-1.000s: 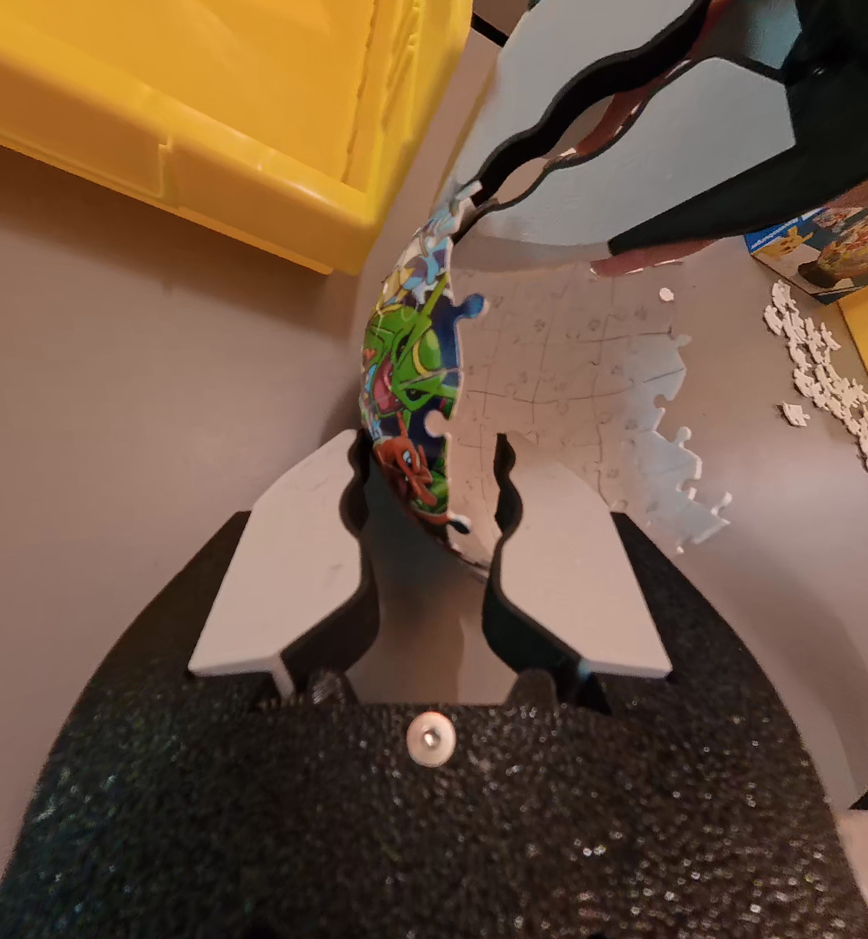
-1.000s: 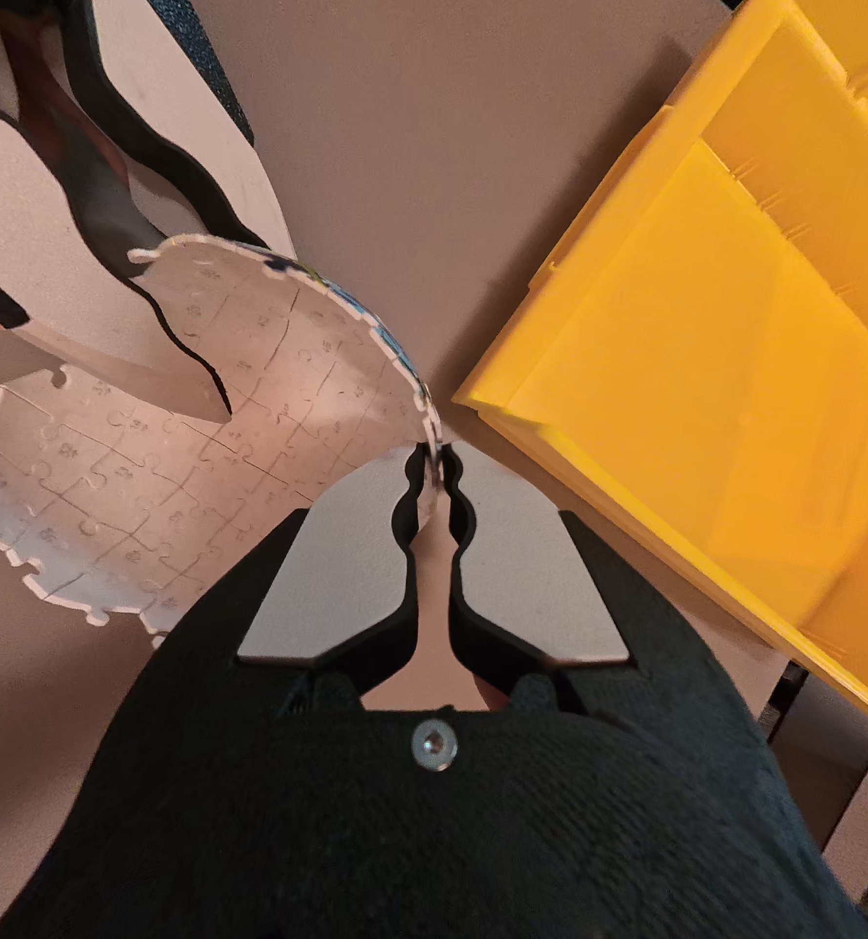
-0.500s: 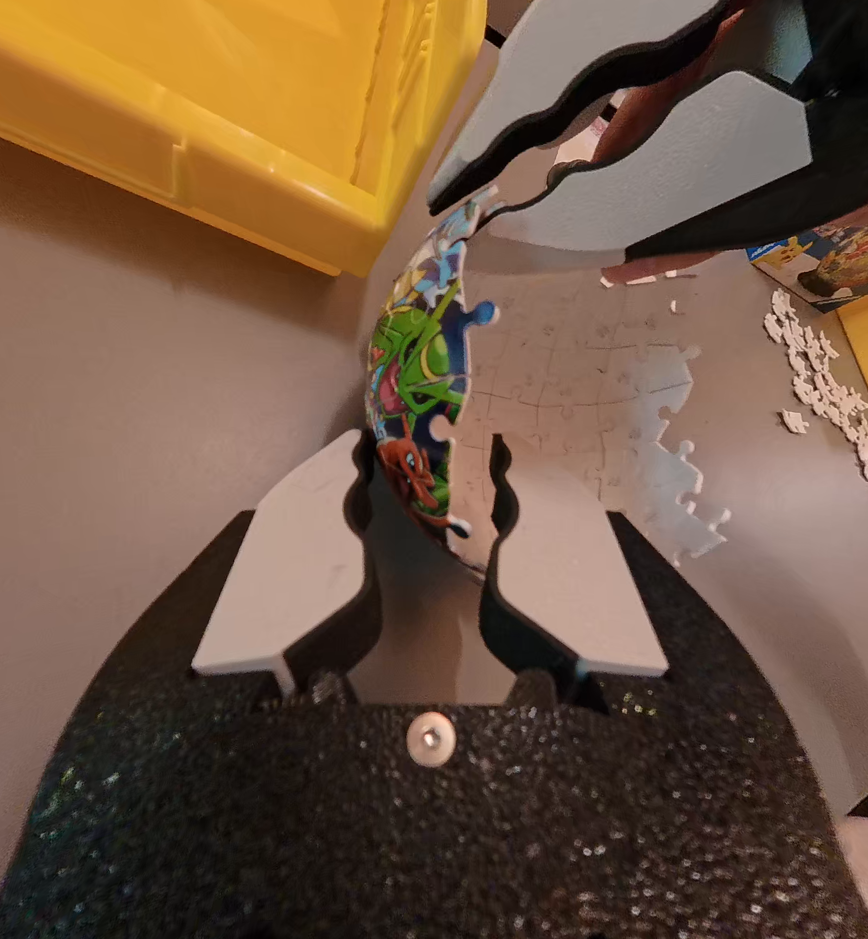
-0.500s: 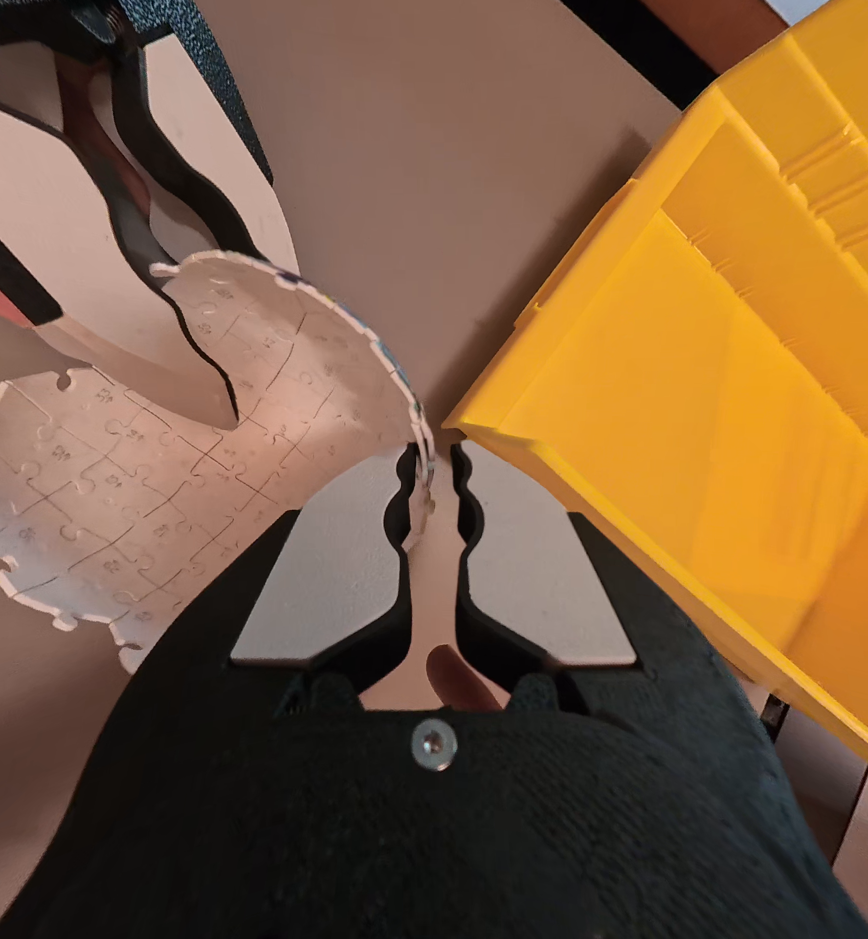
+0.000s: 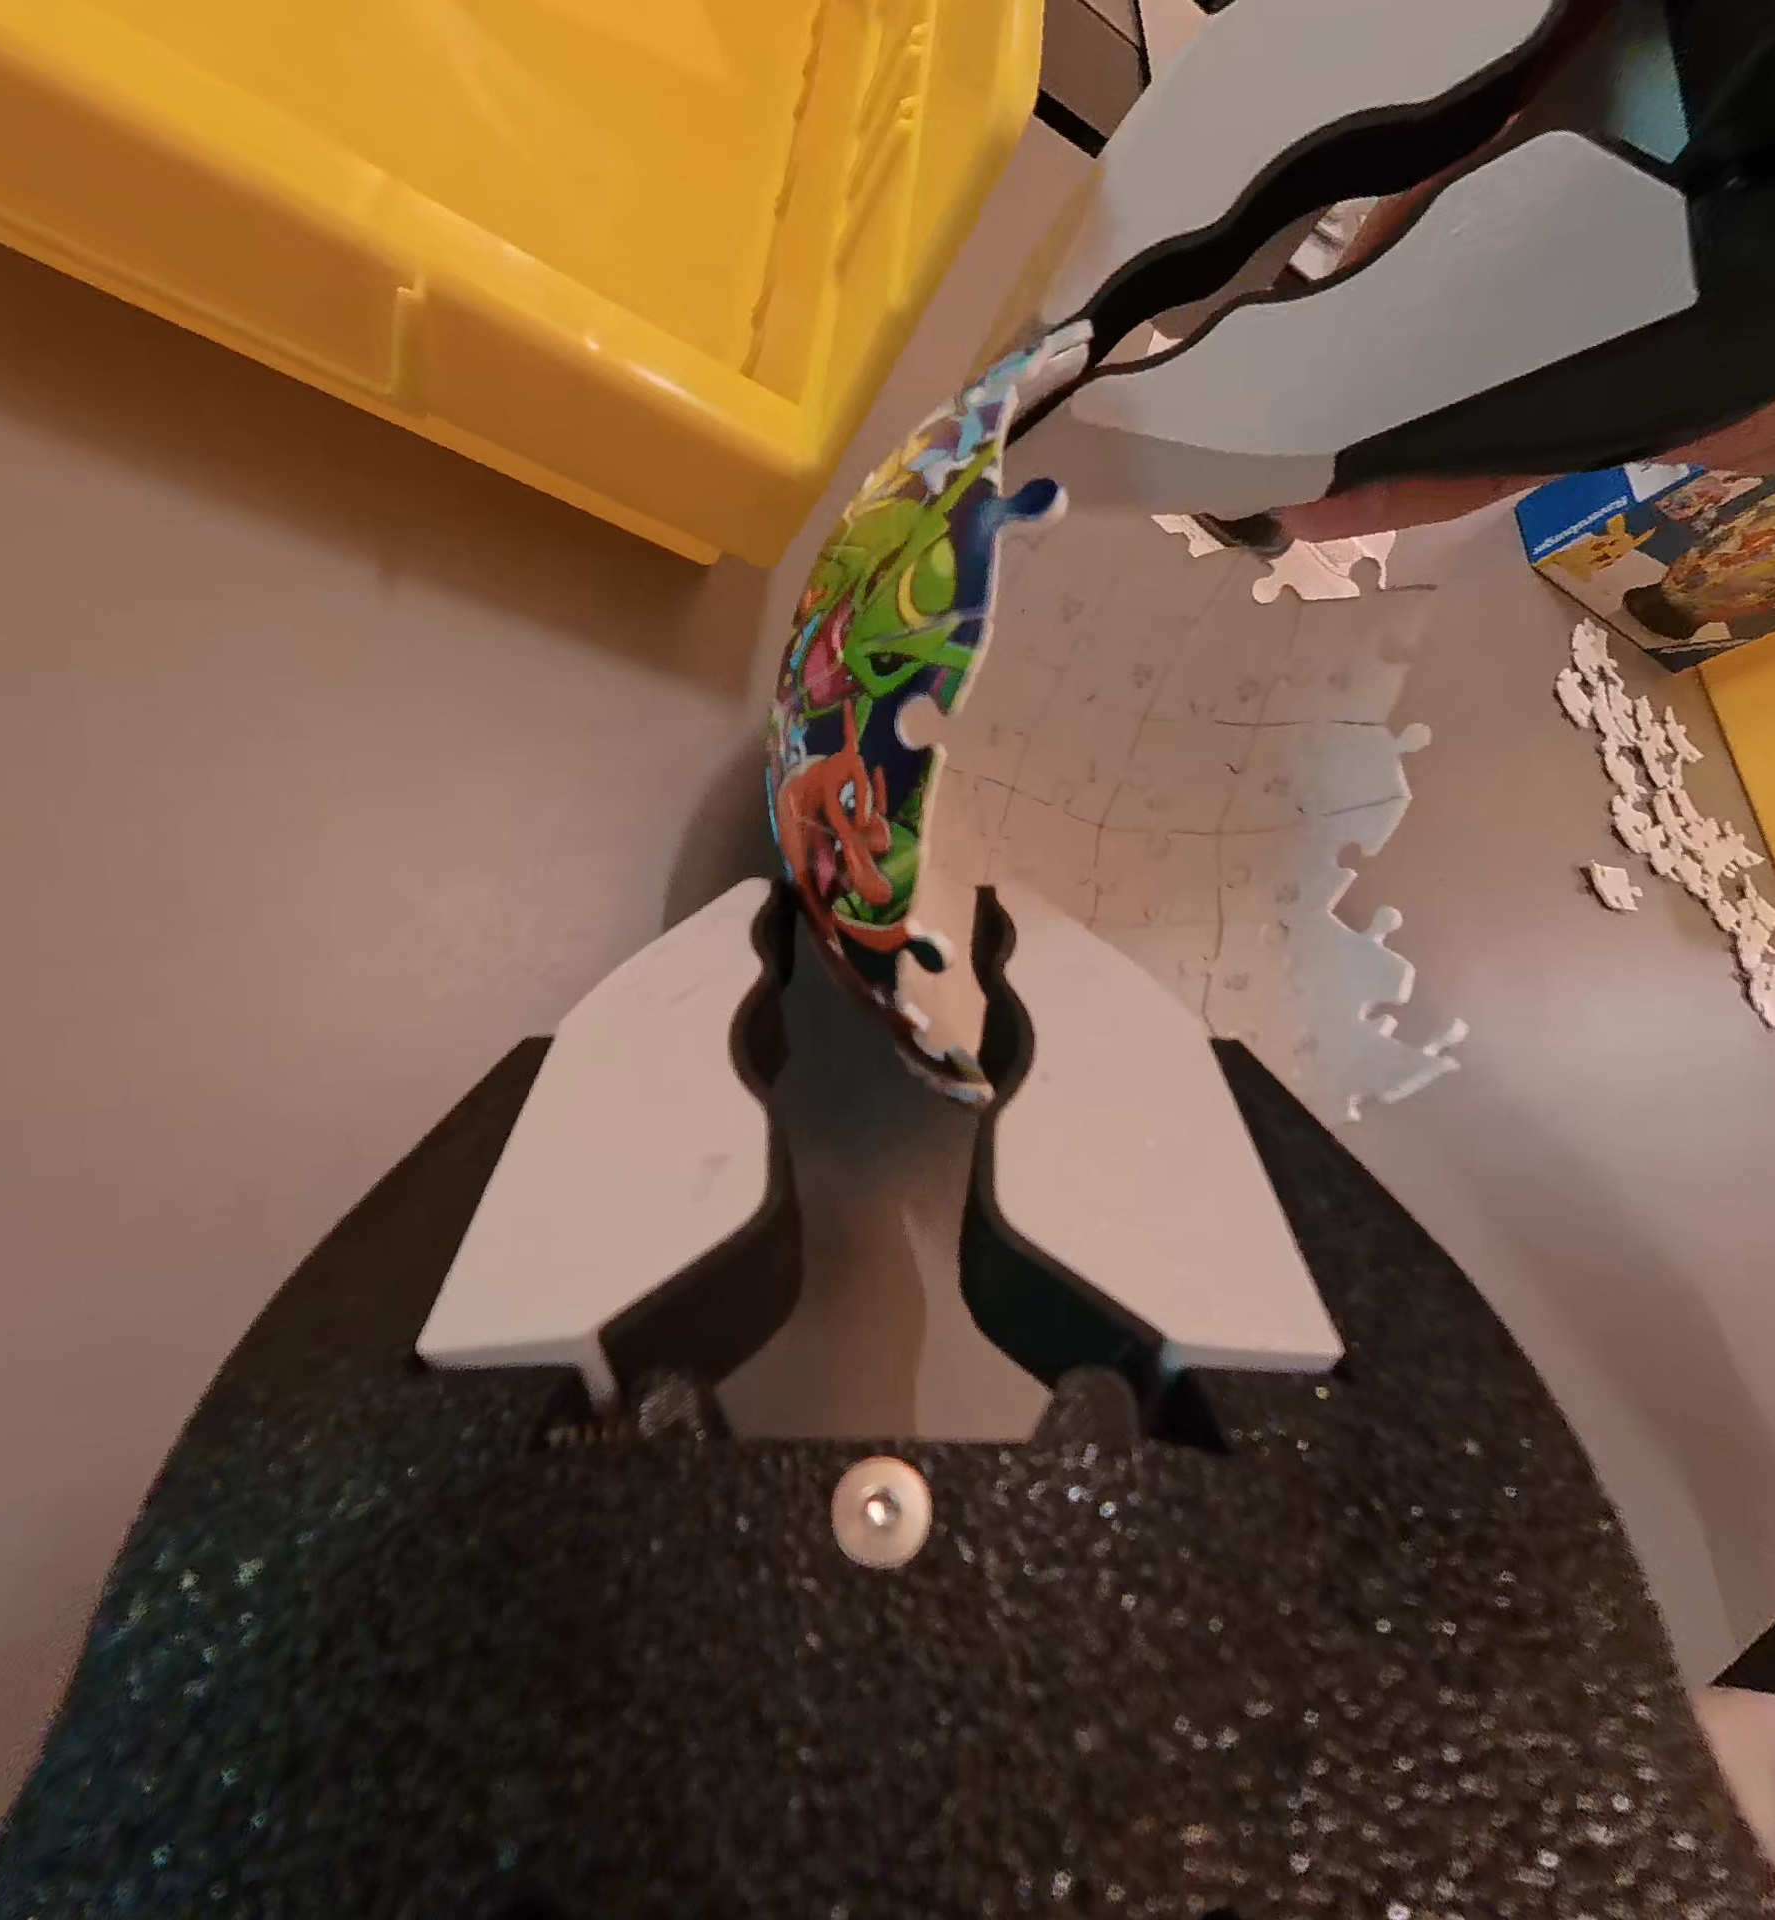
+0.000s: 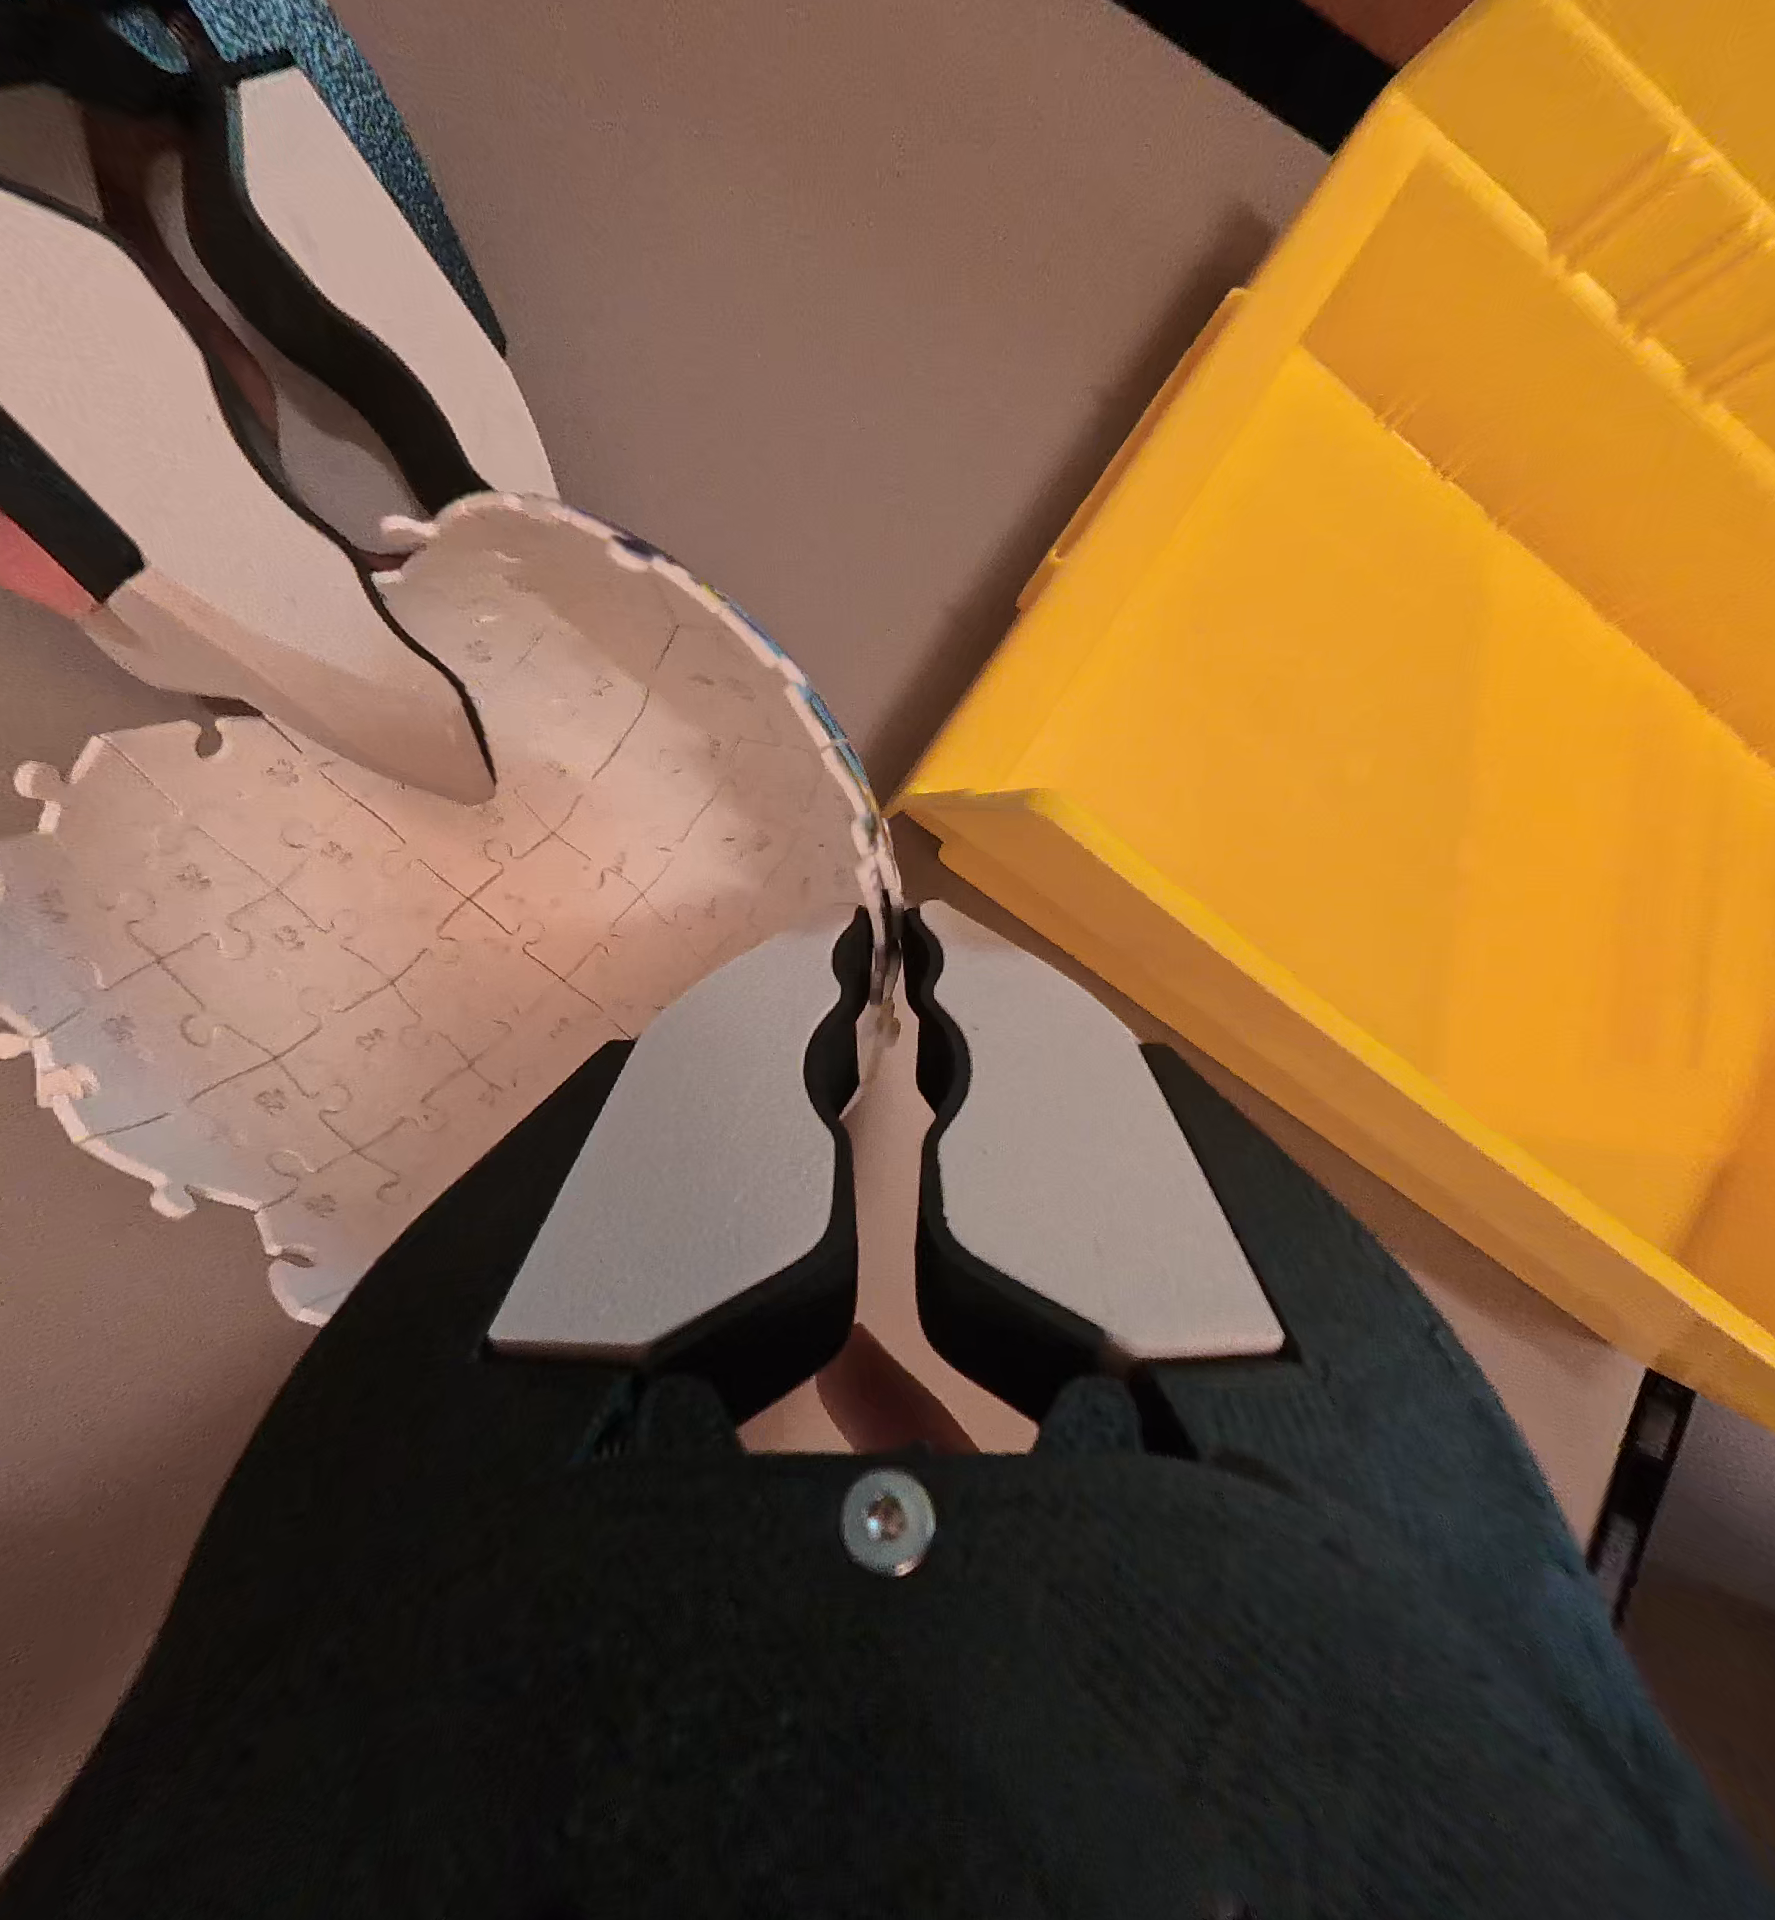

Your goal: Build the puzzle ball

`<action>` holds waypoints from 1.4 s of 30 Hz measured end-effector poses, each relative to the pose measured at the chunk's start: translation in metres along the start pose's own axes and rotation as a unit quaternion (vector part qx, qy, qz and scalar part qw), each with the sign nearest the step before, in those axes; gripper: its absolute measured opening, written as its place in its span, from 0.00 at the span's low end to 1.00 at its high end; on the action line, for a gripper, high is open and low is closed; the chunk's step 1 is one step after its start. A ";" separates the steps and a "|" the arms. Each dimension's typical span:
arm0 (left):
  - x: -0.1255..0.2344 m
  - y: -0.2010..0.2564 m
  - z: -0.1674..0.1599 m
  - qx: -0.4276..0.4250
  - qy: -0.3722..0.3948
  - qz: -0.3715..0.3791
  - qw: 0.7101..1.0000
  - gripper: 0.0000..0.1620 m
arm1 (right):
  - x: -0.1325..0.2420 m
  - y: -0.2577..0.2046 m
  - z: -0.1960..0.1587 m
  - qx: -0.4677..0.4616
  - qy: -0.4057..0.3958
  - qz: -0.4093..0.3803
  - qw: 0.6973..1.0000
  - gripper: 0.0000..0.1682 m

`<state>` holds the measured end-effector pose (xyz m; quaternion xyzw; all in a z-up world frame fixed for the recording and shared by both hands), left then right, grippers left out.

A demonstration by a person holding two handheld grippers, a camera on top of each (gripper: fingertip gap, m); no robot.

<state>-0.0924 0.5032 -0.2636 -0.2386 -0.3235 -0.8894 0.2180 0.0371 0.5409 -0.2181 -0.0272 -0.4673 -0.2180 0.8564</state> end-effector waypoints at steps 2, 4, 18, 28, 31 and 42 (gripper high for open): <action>-0.001 0.000 0.000 -0.003 -0.001 0.003 1.000 0.20 | 0.001 0.000 -0.001 -0.010 0.012 0.003 1.000 0.03; -0.002 0.001 0.000 -0.002 0.001 0.003 1.000 0.20 | 0.001 0.001 -0.004 -0.015 0.007 -0.001 1.000 0.03; -0.004 -0.004 -0.003 -0.009 -0.005 0.029 1.000 0.16 | 0.005 0.006 -0.004 -0.022 0.023 -0.030 0.999 0.09; -0.004 -0.005 -0.003 -0.010 -0.007 0.033 0.999 0.15 | 0.004 0.004 -0.004 -0.018 0.037 -0.011 0.999 0.03; -0.004 -0.005 -0.003 -0.013 -0.007 0.036 0.999 0.15 | 0.006 0.005 -0.004 -0.018 0.024 -0.005 1.000 0.05; -0.005 -0.006 -0.003 -0.011 -0.009 0.038 0.999 0.14 | 0.000 0.006 0.000 -0.022 0.030 0.012 0.999 0.04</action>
Point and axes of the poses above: each gripper's, where its closed fingertips meet, x back along the fingers, z out of its top, y = z × x across the jaws, the point moved 6 cm from there along x, back along the fingers, and after that the axes turned 1 degree about z, right-handed, at the moved point
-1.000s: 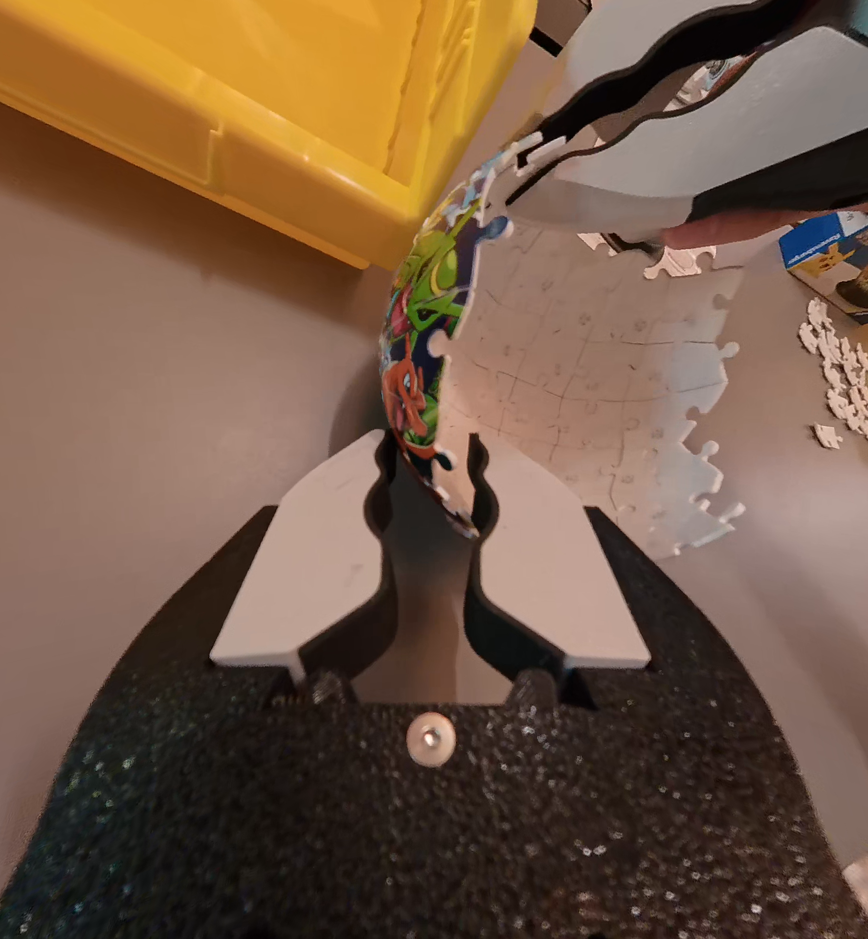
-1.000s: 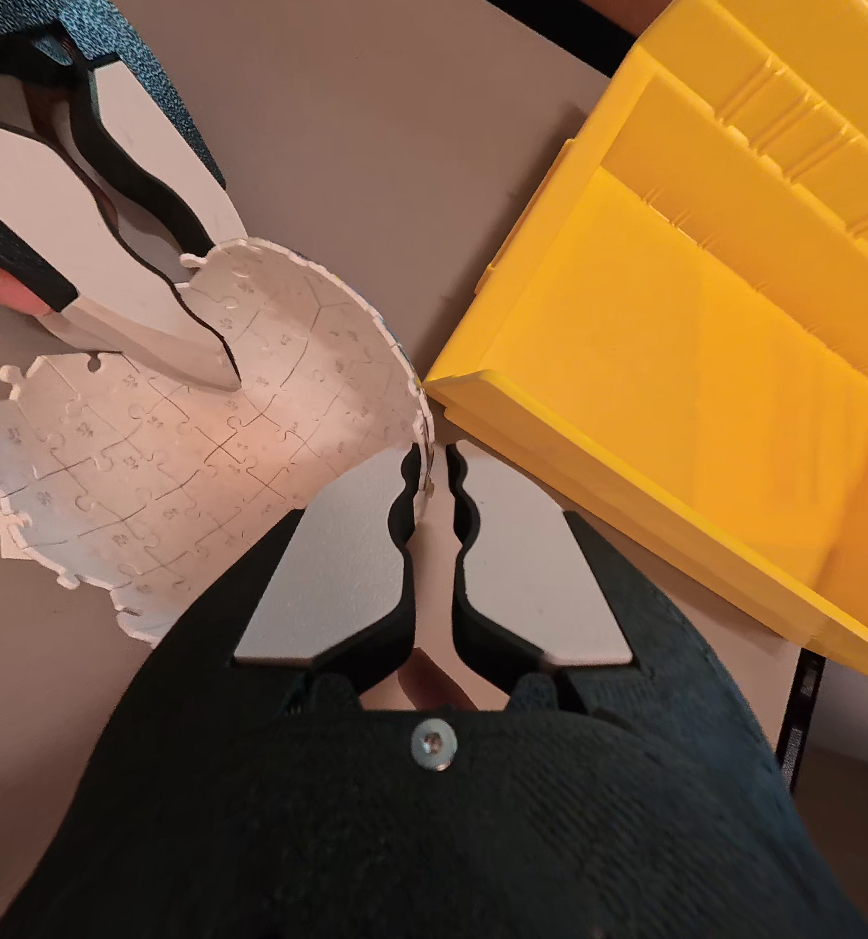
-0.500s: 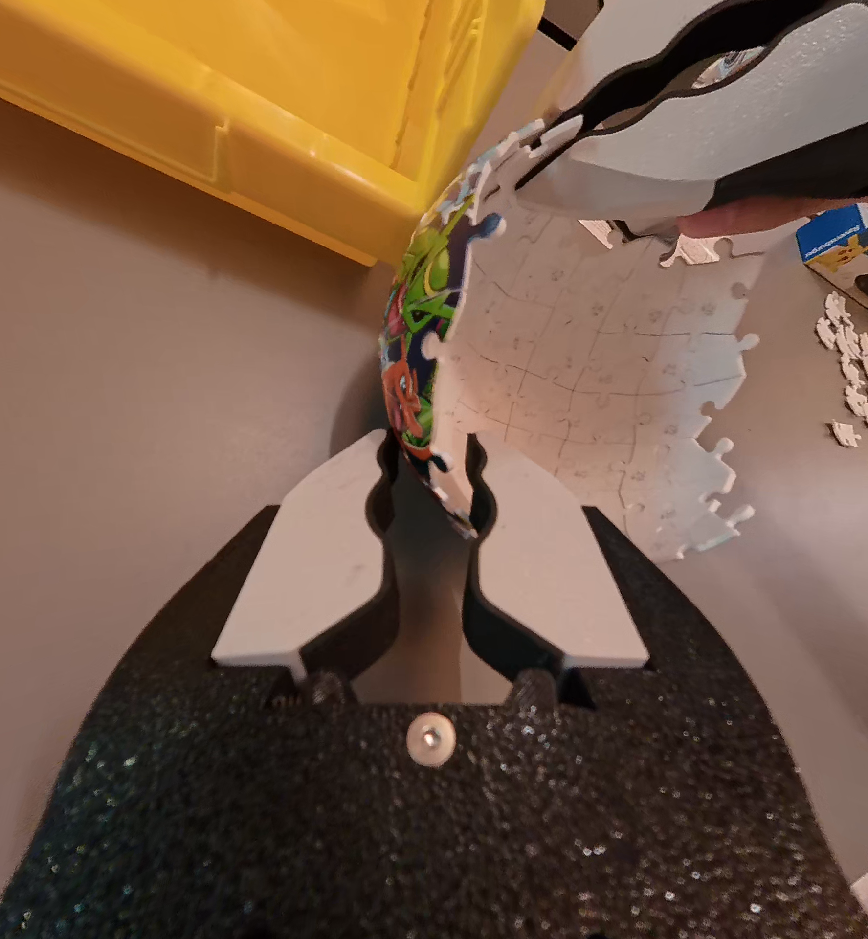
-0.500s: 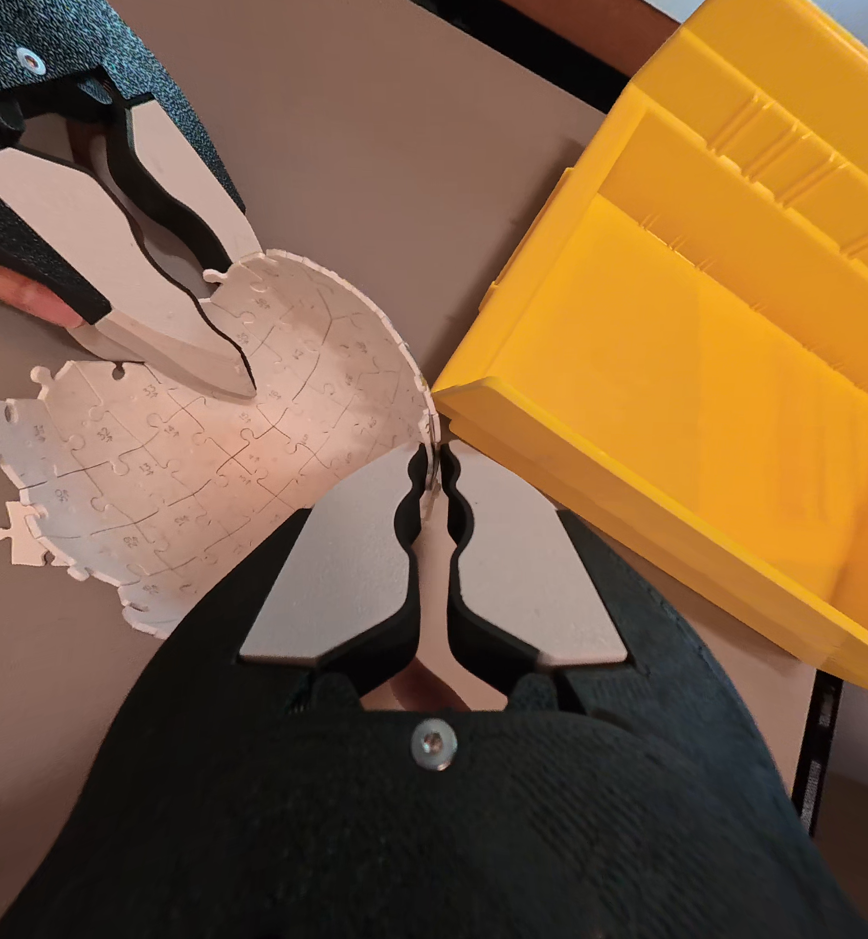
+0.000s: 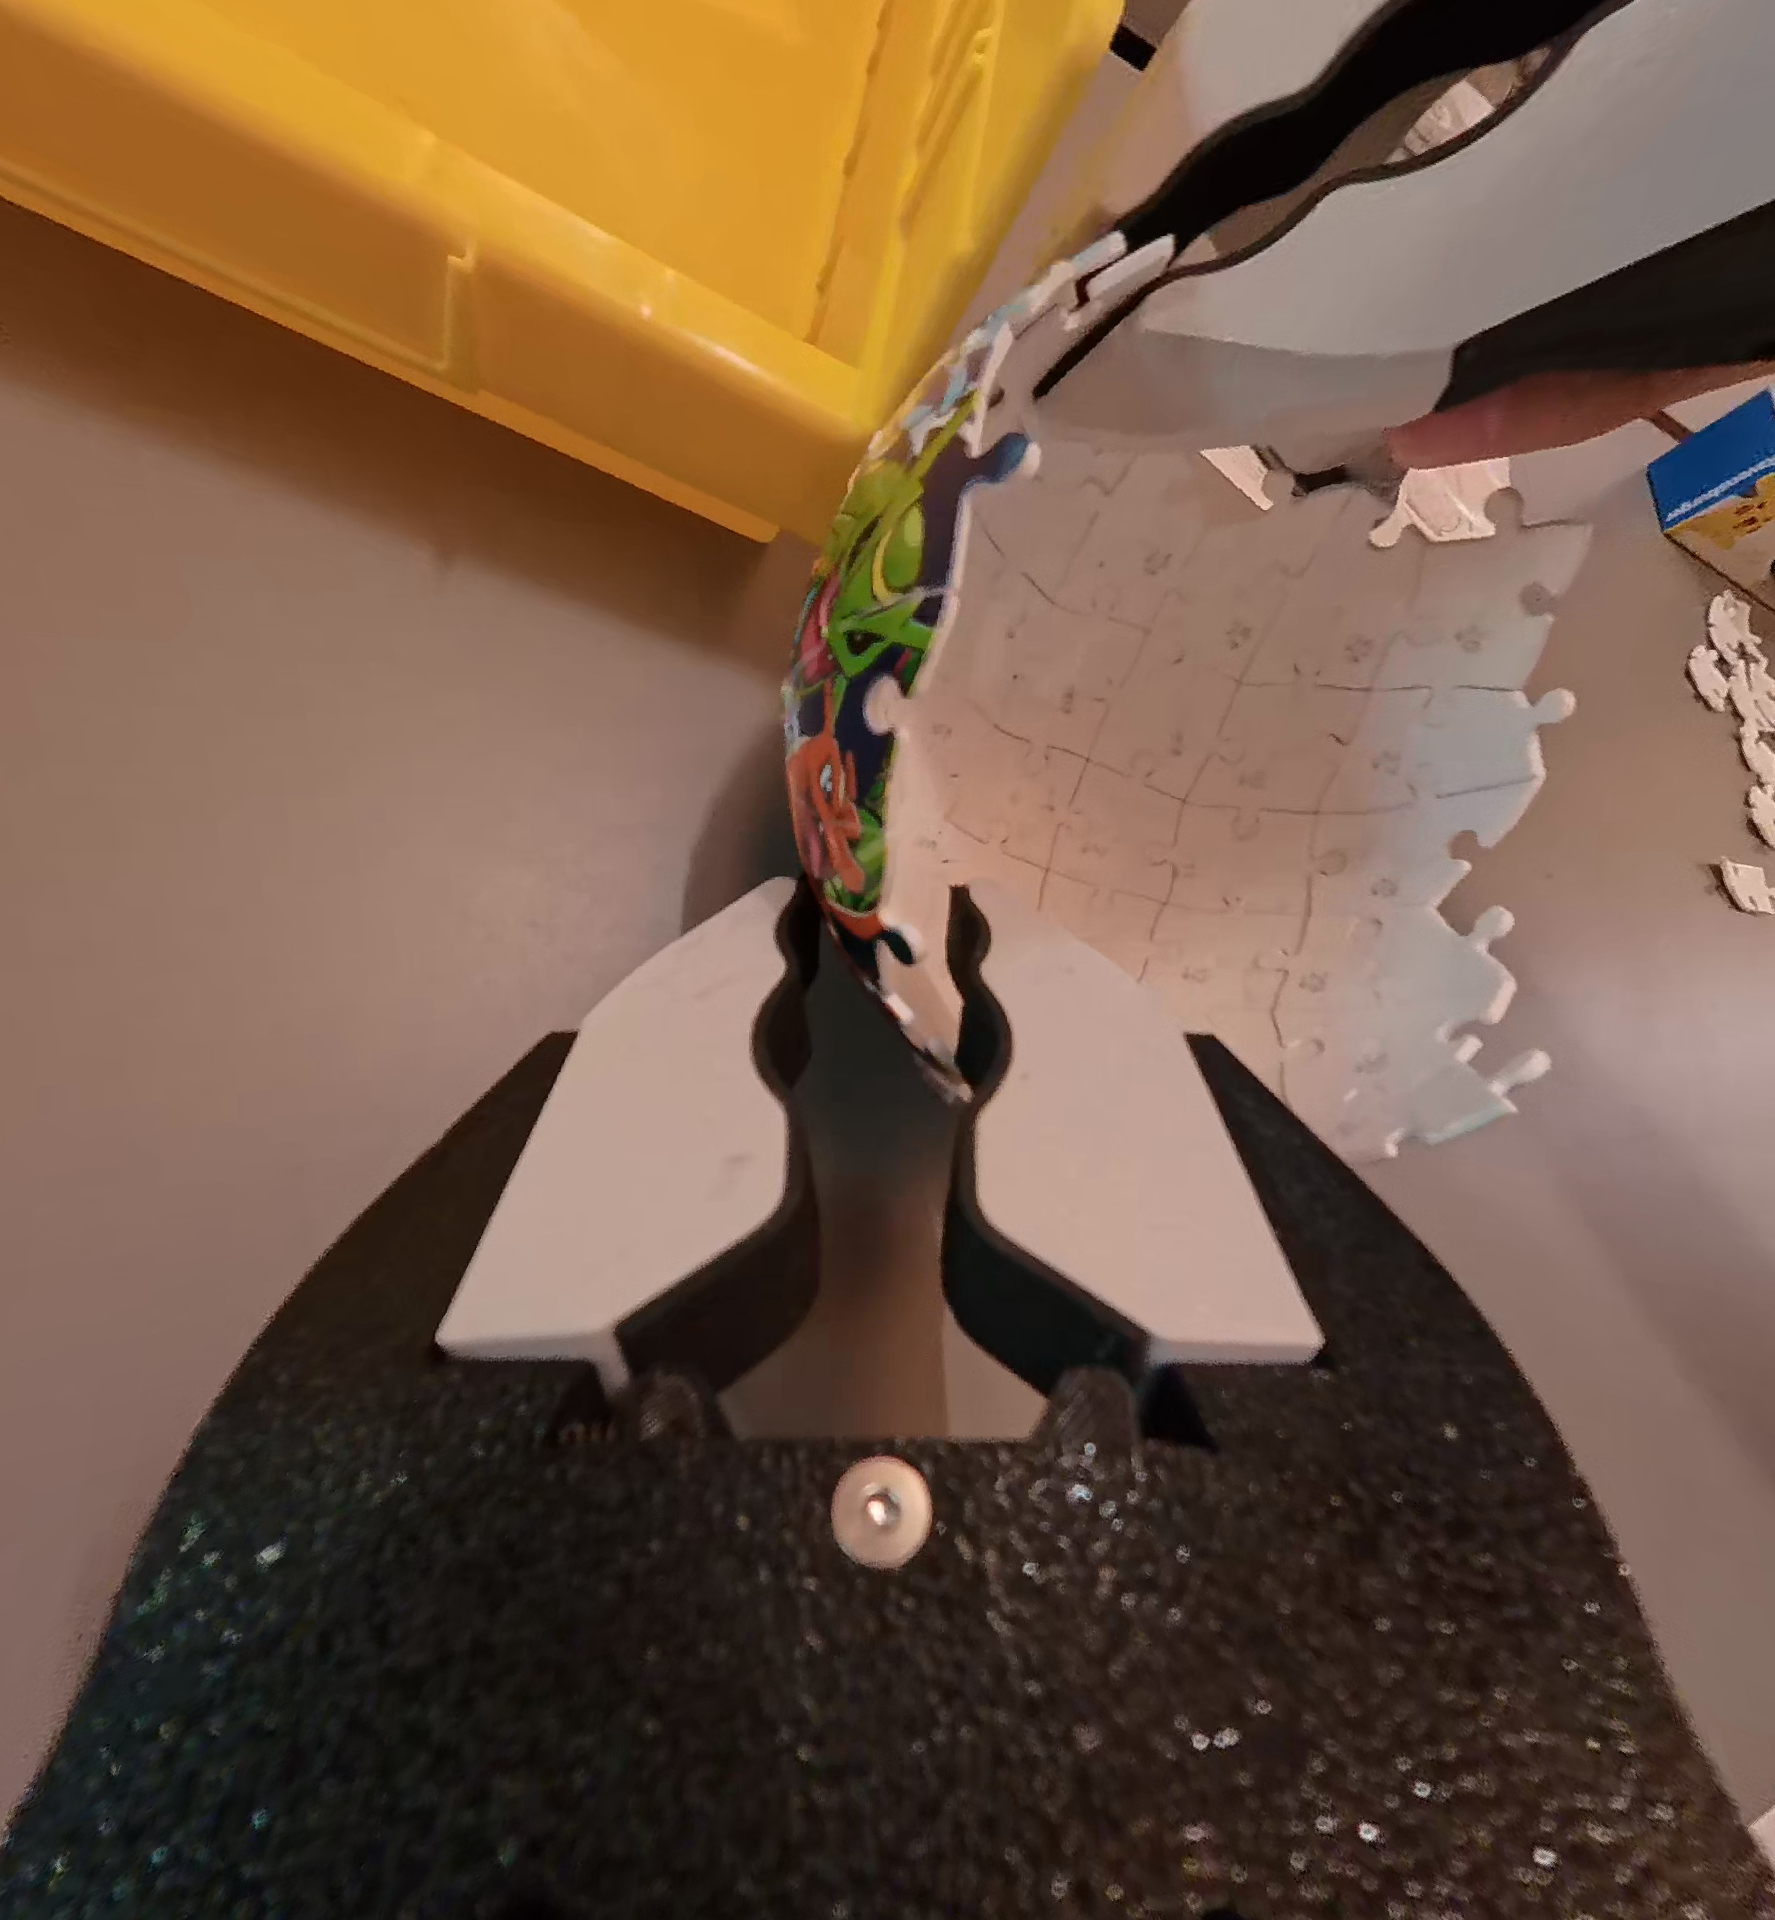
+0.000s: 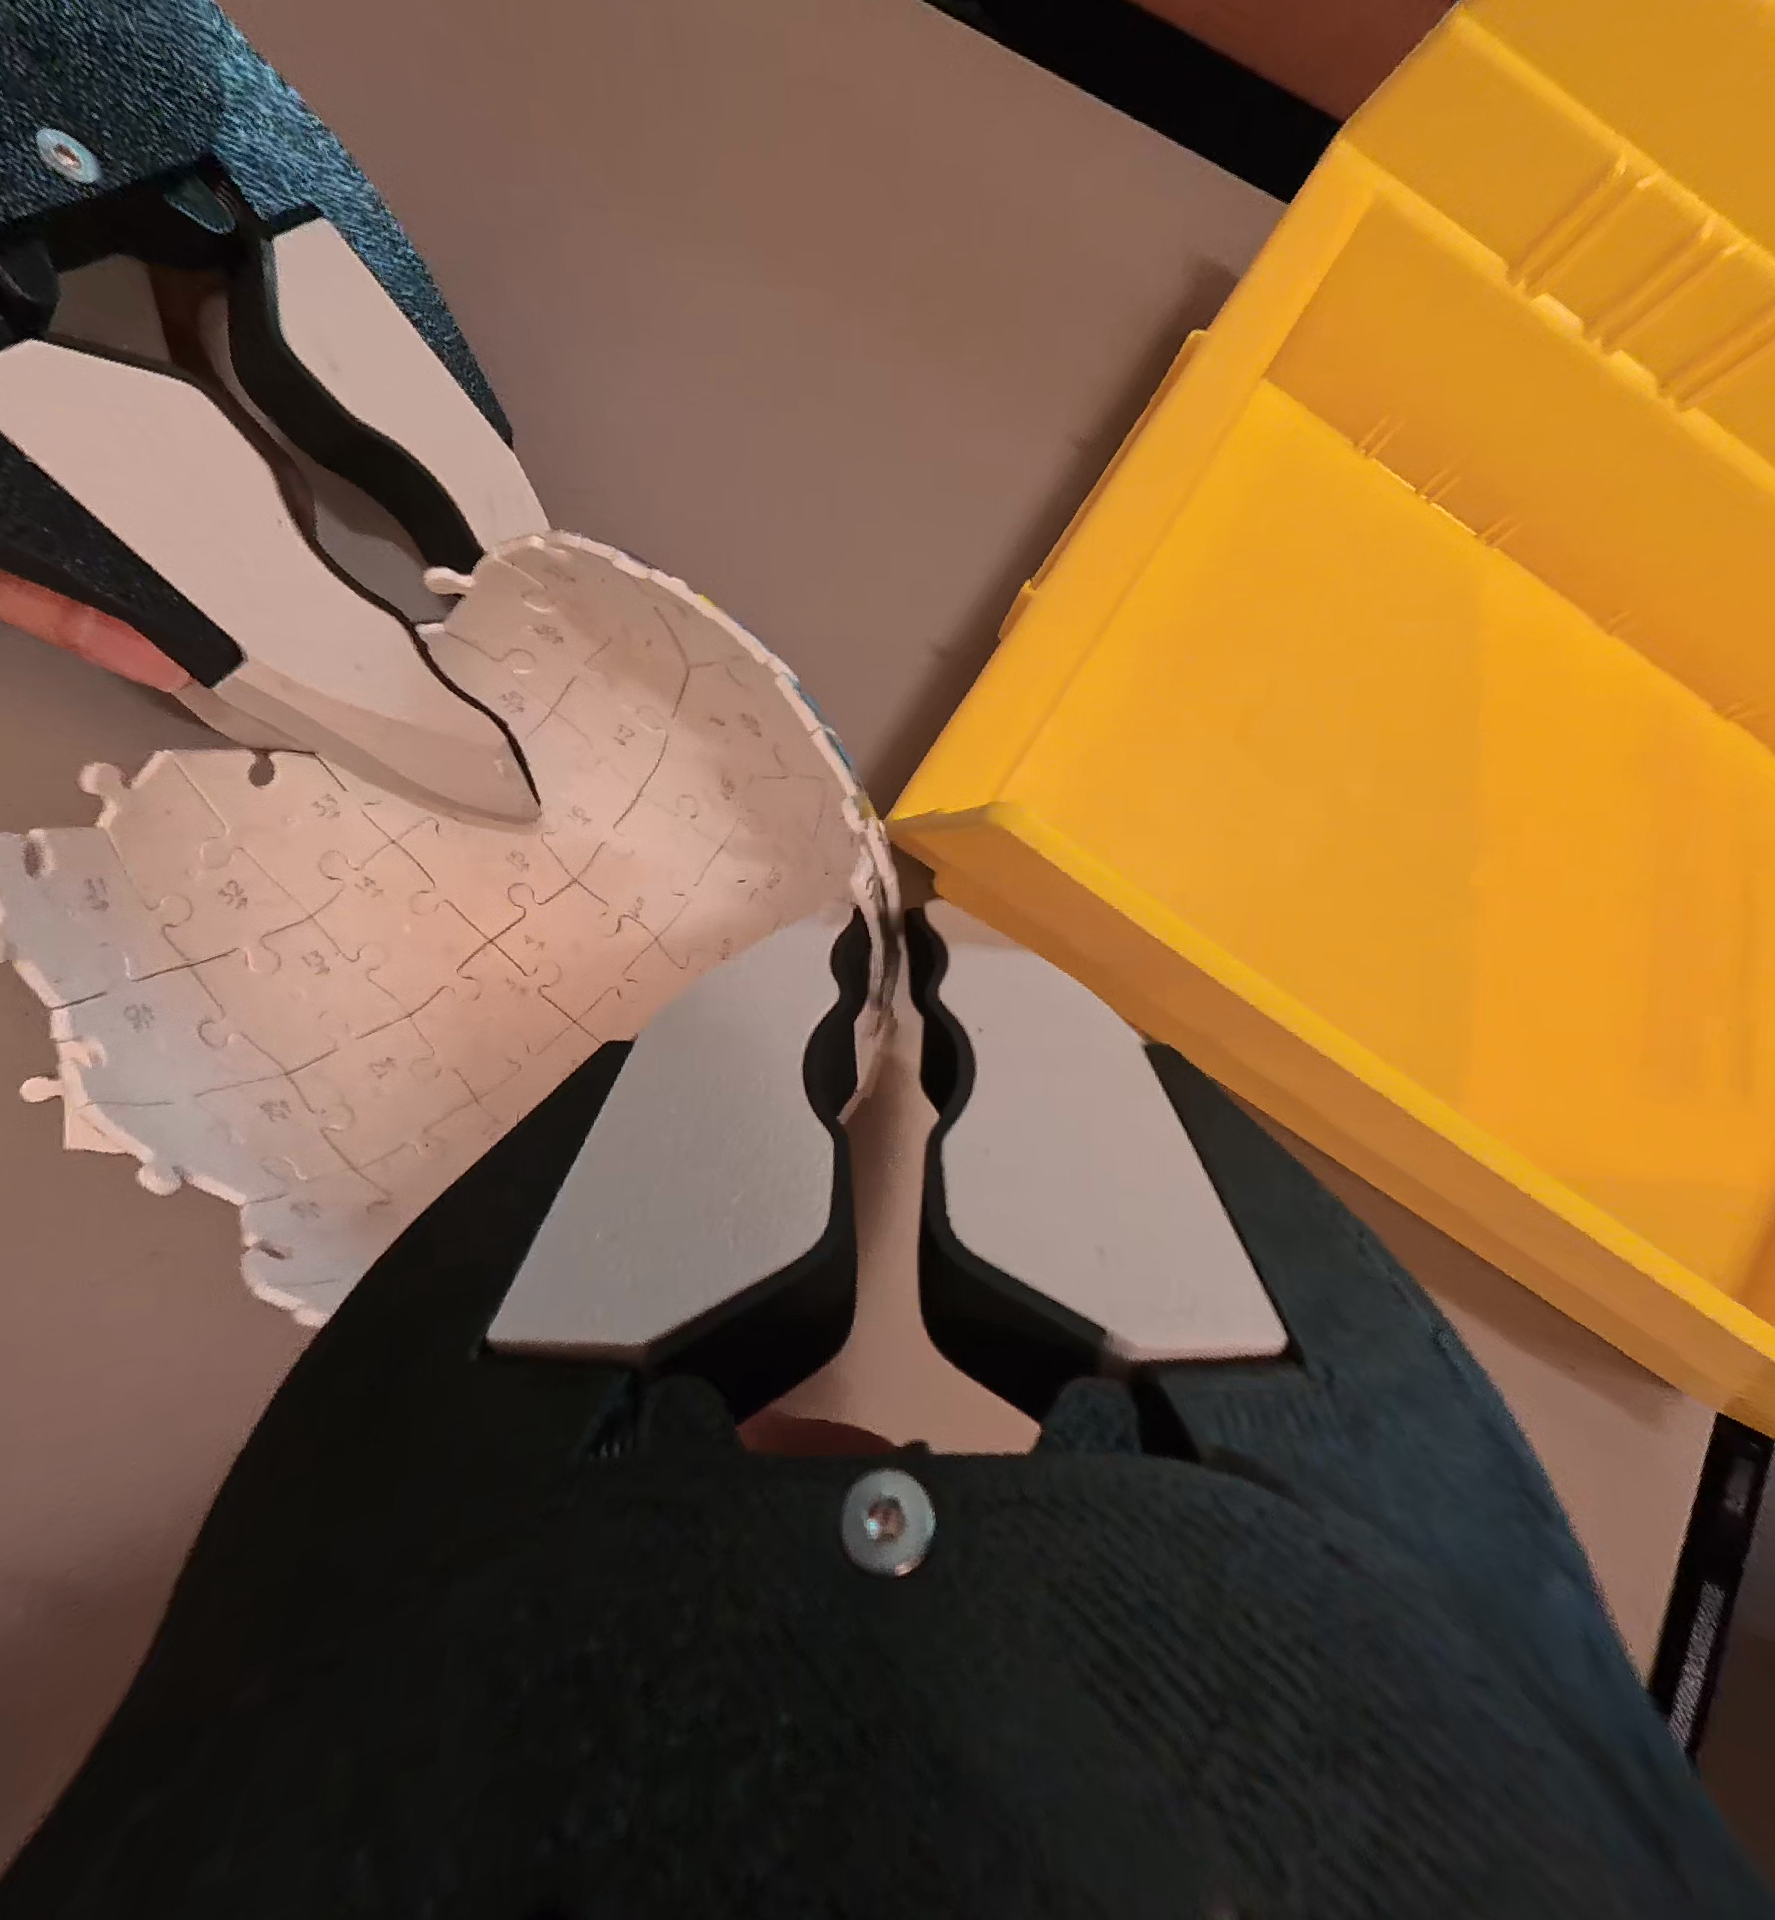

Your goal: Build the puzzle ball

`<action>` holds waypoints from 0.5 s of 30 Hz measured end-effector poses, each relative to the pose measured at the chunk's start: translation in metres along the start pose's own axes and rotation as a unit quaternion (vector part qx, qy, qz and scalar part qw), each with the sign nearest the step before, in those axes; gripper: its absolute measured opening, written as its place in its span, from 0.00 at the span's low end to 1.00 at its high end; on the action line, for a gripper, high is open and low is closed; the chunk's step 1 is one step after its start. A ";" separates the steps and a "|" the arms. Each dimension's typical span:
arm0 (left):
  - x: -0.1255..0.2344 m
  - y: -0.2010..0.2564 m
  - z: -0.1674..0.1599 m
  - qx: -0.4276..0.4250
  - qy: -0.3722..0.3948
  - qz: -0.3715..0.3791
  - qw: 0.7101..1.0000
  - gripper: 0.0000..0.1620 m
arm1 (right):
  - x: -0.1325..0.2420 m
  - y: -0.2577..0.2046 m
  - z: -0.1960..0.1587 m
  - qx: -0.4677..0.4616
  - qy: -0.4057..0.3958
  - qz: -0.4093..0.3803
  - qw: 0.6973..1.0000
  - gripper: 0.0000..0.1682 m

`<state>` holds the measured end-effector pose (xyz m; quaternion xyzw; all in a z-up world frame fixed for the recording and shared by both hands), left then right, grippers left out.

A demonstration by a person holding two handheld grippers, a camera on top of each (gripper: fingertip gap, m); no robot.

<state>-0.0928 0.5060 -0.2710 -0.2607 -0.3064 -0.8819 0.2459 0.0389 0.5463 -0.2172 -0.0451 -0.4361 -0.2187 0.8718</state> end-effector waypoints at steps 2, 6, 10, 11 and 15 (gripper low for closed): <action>0.000 0.000 0.000 -0.001 0.000 0.000 1.000 0.14 | 0.000 -0.001 0.000 0.003 0.000 0.005 1.000 0.03; 0.000 0.000 0.000 0.000 0.001 0.002 1.000 0.13 | 0.003 0.000 -0.001 0.009 -0.005 0.016 1.000 0.03; 0.000 -0.001 0.000 0.002 0.002 0.001 1.000 0.13 | 0.006 -0.001 -0.001 0.016 -0.005 0.018 1.000 0.03; 0.000 -0.001 0.000 0.002 0.001 0.002 1.000 0.13 | 0.006 -0.002 -0.001 0.017 -0.003 0.019 1.000 0.03; 0.000 -0.001 0.000 0.004 0.001 0.000 1.000 0.12 | 0.010 -0.003 -0.003 0.016 0.003 0.025 1.000 0.03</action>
Point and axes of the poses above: each gripper's, where its closed fingertips meet, x back along the fingers, z out of its top, y = z × x across the jaws, the point moved 6 cm from there along x, back along the fingers, and after that the axes turned 1 degree about z, right-handed, at the moved point
